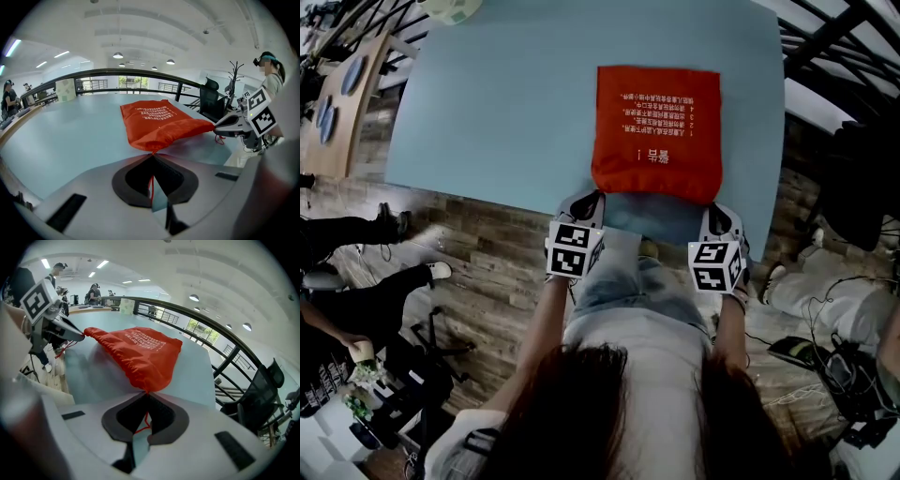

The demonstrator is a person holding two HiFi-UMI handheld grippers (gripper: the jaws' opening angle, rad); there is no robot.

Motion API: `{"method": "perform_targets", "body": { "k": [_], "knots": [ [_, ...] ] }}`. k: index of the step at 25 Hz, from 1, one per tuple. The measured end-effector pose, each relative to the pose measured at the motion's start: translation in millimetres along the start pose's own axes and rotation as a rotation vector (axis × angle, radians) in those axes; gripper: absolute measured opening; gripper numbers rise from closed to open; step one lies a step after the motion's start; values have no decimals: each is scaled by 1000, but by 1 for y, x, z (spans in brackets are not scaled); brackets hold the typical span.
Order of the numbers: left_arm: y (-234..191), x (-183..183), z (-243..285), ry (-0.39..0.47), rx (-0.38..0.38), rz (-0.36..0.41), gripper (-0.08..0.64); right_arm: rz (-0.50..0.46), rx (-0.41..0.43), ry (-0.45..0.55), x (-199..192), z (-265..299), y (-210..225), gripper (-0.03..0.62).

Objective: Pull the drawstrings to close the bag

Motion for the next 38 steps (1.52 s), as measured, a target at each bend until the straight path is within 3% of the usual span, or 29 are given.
{"method": "perform_targets", "body": {
  "k": [12,38],
  "knots": [
    [-8,5,-10,20,84,-1,15,79,12,12,0,-8,3,28],
    [-17,2,-18,12,155,-33,15,171,26,51,-13,-15,18,26]
  ]
}}
Point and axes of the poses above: the fingertips, and each gripper's own axes: z forward along the fingers, y to its right, x out of its top, the point moved 1 cm from there along -z, backward along the fingers, and after that the axes turned 3 degrees about -y, right-handed, at the moved point
